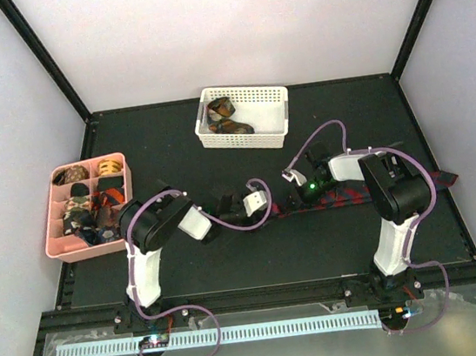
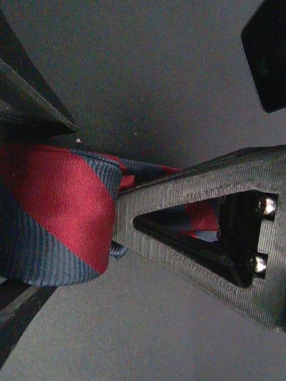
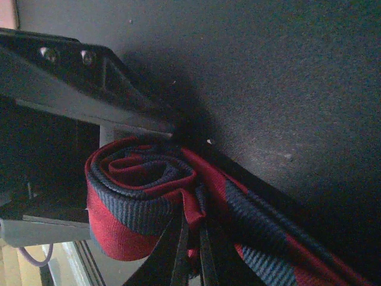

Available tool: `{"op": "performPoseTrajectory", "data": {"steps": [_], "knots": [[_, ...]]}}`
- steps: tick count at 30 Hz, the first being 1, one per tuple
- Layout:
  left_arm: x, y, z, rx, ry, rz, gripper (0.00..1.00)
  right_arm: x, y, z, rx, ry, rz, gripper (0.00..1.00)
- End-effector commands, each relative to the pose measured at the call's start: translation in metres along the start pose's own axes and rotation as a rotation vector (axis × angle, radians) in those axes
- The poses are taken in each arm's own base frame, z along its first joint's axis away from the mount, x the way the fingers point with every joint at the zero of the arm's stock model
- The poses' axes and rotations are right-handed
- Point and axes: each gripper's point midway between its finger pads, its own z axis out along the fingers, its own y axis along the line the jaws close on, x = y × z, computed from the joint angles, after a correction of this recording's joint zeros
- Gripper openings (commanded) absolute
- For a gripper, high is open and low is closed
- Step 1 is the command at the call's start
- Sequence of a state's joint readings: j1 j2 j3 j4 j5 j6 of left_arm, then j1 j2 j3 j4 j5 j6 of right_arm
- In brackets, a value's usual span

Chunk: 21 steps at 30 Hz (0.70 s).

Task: Roll the ties
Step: Roll the tie at the center of the board.

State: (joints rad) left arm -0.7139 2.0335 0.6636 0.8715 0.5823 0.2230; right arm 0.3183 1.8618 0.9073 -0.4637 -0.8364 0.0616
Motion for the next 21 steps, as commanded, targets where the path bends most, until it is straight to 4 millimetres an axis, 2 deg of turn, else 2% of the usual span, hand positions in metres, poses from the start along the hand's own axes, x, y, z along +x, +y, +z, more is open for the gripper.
{"op": "performPoseTrajectory", "data": {"steps": [1,4,7,14,18,21], "knots": [[0.011,-0.009,0.005,0.018,0.048,0.04,0.51,0.017,-0.034,0.008,0.14,0.053,0.047,0.02],[0.016,-0.012,0.009,-0.006,0.109,0.094,0.43,0.01,-0.025,0.003,0.119,0.026,0.019,0.06],[0.029,-0.013,0.011,-0.019,0.21,0.11,0.39,0.004,-0.018,-0.004,0.117,0.016,-0.004,0.18],[0.052,-0.013,0.008,-0.023,0.375,0.085,0.36,-0.007,0.001,-0.038,0.102,-0.035,-0.066,0.36],[0.059,-0.013,0.006,-0.02,0.419,0.09,0.35,-0.011,0.016,-0.045,0.057,-0.045,-0.078,0.47],[0.061,-0.014,0.005,-0.017,0.429,0.091,0.35,-0.014,0.027,-0.045,0.007,-0.065,-0.064,0.5]]}}
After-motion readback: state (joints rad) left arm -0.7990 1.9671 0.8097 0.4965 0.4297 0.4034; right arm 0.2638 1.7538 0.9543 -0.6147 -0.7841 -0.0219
